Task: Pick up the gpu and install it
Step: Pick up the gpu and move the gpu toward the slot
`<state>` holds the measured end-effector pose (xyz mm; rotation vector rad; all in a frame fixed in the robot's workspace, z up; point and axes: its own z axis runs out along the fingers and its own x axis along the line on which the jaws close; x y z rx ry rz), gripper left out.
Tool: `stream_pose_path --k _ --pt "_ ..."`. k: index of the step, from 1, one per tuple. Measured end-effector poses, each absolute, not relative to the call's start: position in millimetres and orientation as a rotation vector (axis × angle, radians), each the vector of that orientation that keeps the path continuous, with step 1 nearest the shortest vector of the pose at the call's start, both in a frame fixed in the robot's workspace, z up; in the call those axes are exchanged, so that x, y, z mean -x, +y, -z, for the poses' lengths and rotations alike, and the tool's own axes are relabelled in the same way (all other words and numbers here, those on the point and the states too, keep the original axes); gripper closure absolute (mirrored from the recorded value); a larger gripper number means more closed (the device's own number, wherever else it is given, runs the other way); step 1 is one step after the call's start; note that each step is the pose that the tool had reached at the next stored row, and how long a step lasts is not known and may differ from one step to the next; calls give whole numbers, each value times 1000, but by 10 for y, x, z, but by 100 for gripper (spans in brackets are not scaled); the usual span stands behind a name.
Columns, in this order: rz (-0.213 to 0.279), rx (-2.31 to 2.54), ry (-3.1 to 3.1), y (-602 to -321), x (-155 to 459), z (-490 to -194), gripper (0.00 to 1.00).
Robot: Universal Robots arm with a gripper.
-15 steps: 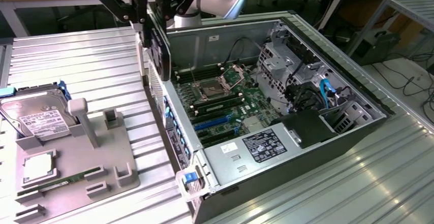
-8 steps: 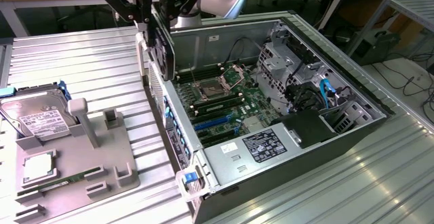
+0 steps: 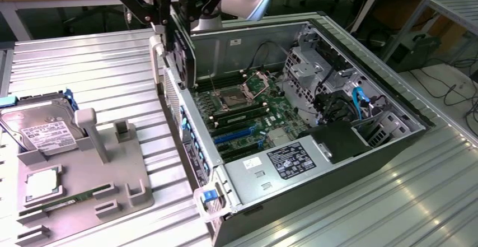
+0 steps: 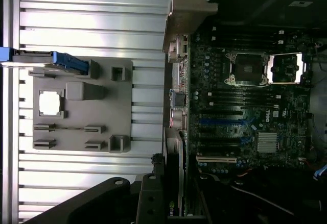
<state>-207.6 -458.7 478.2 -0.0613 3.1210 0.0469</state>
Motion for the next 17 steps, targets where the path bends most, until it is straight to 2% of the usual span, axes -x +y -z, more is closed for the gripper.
stream_pose_path --k 17 --pt "-47 61 3121 -4587 1993 -4782 73"
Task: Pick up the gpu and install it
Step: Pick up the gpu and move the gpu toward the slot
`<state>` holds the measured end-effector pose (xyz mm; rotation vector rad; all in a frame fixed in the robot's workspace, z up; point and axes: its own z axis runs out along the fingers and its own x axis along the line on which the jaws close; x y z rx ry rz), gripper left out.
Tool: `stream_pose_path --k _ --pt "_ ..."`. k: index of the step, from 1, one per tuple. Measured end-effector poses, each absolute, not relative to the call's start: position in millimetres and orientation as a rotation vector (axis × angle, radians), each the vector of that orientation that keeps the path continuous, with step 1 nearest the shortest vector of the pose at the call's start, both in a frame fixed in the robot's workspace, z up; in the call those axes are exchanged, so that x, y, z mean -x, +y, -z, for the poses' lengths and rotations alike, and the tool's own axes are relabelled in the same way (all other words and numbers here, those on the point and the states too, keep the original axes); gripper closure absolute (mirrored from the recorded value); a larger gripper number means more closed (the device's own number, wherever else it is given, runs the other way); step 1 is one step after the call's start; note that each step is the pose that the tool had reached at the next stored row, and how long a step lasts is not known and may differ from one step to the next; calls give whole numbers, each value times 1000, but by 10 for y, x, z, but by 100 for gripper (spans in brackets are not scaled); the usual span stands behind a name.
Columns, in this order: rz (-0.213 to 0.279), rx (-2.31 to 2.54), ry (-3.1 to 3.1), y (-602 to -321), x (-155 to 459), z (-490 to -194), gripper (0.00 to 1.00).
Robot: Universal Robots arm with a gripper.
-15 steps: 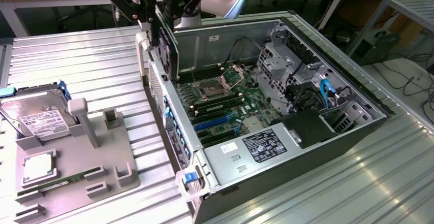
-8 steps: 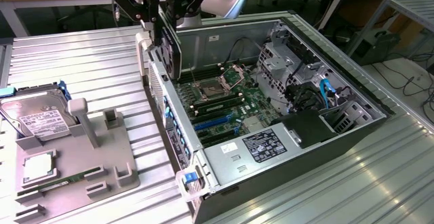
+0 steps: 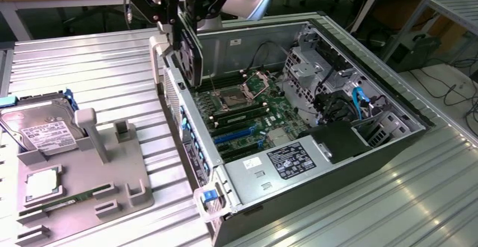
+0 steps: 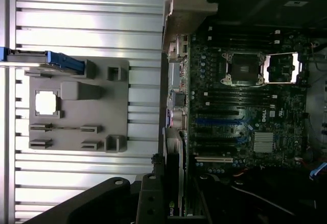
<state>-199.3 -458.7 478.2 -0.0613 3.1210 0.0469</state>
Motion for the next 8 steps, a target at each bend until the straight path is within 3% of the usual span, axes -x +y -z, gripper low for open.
stream_pose_path --k 8 --pt "-47 61 3121 -4587 1935 -4782 73"
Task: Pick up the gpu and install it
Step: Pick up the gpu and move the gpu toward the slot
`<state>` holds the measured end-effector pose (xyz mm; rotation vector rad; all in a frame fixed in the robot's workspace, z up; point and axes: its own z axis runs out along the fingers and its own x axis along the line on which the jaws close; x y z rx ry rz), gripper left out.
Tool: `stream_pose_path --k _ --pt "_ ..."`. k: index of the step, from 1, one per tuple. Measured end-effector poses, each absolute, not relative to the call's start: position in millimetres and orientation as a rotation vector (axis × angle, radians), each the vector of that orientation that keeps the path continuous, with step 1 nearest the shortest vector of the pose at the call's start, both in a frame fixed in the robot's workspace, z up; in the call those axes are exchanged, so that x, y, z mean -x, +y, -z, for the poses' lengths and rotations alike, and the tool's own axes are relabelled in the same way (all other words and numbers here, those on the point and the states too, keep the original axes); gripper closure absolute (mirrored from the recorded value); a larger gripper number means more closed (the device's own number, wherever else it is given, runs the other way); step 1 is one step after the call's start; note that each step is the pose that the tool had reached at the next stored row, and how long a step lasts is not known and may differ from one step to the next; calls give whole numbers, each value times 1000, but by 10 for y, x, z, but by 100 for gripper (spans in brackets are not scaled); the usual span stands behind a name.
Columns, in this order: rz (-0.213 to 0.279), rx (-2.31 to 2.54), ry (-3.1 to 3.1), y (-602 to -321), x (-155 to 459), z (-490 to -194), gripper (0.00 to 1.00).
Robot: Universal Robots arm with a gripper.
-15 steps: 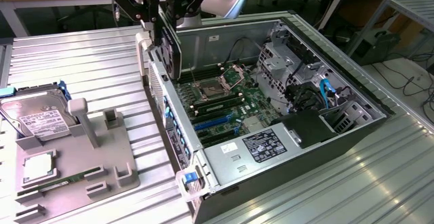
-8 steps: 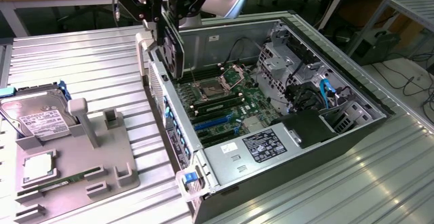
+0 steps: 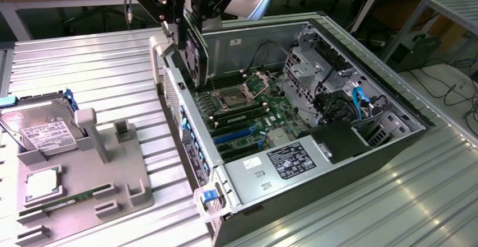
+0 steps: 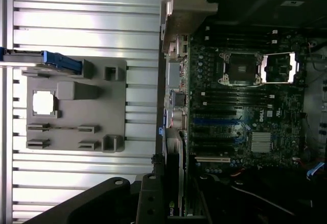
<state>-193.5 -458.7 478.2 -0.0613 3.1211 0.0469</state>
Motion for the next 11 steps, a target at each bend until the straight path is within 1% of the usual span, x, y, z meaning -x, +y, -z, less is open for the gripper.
stream_pose_path --k 11 --pt "-47 61 3121 -4587 1864 -4782 73"
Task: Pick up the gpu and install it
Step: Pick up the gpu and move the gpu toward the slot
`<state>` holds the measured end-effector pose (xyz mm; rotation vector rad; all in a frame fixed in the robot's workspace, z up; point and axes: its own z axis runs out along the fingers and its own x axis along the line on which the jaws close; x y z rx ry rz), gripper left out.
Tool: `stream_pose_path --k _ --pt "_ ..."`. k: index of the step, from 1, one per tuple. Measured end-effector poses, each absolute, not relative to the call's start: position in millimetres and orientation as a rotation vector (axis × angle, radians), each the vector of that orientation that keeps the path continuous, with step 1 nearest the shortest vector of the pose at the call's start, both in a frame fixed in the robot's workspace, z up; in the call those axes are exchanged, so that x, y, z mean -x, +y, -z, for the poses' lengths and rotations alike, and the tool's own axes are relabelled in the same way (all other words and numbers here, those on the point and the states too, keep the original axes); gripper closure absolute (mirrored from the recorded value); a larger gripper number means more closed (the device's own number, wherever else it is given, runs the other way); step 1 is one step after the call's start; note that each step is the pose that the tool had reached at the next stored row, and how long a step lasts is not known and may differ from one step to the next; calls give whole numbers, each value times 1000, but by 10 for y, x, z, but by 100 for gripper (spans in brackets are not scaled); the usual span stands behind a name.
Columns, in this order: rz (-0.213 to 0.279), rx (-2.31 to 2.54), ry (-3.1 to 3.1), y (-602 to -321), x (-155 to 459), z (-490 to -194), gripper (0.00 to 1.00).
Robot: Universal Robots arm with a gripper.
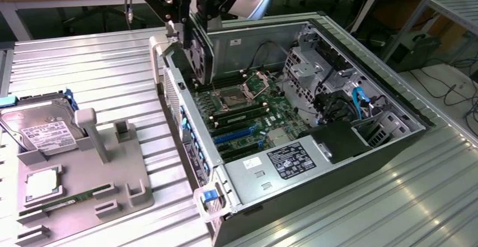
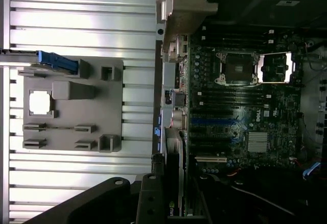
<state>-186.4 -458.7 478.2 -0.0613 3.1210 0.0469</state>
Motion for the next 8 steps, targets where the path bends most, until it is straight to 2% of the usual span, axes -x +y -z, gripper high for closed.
stream_pose_path --k 8 --pt "-47 61 3121 -4587 1813 -4782 73"
